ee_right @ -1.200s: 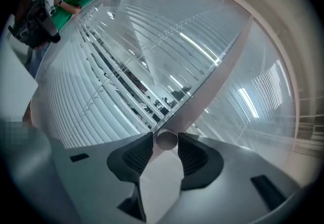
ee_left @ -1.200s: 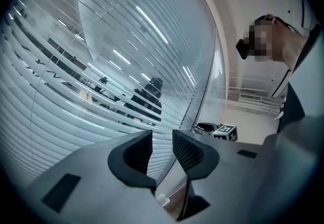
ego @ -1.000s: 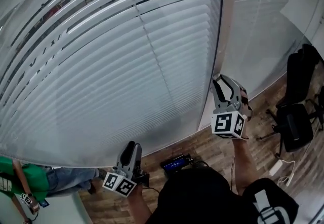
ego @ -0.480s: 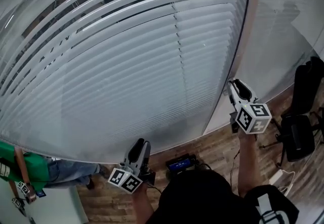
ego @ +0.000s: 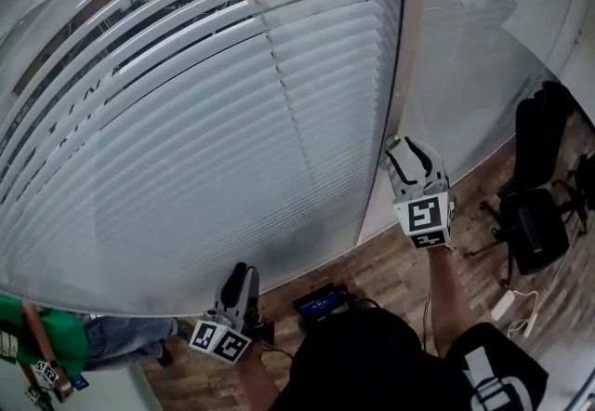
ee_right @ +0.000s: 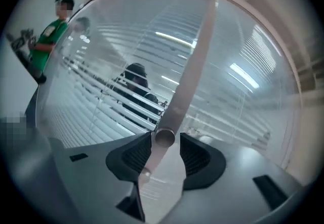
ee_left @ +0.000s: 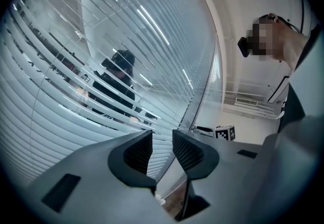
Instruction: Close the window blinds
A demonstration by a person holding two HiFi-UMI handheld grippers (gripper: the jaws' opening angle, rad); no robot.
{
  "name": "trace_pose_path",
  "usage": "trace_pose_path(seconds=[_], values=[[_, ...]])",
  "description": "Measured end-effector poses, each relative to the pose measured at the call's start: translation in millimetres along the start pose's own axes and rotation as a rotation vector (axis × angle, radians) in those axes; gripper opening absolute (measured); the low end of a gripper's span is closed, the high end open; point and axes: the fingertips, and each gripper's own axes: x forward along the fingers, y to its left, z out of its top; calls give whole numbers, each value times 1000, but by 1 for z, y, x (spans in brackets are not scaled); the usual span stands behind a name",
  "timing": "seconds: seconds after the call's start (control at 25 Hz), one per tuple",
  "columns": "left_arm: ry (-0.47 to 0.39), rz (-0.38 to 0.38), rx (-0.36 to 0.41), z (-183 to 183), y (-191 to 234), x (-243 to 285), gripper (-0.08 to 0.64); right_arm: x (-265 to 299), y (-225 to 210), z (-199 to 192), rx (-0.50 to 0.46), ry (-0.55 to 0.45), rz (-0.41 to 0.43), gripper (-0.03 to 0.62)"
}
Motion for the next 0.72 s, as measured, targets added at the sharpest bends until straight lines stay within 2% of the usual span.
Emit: trace_pose_path(seconds=[0.08,0.16,0.28,0.36,0.44,0.72], values=[[4,-3,-2,-2,-1,1,133,2,3,2,-146,17,-19,161],[5,-4,-2,-3,-2,2,134,6,3,2,-230,34,-34,161],[4,-2,1,-4,-1,3,134,9,-1,-1,-277,55,-61,150],[0,4,2,-2,1,1,133,9,-3,-1,-249,60,-64,132],[-4,10,4,0,3,-2,134,8,-3,-1,-147,54,-46,130],[-10,10,7,1,3,-2,133,8,-11,-7,419,-10,71,129]])
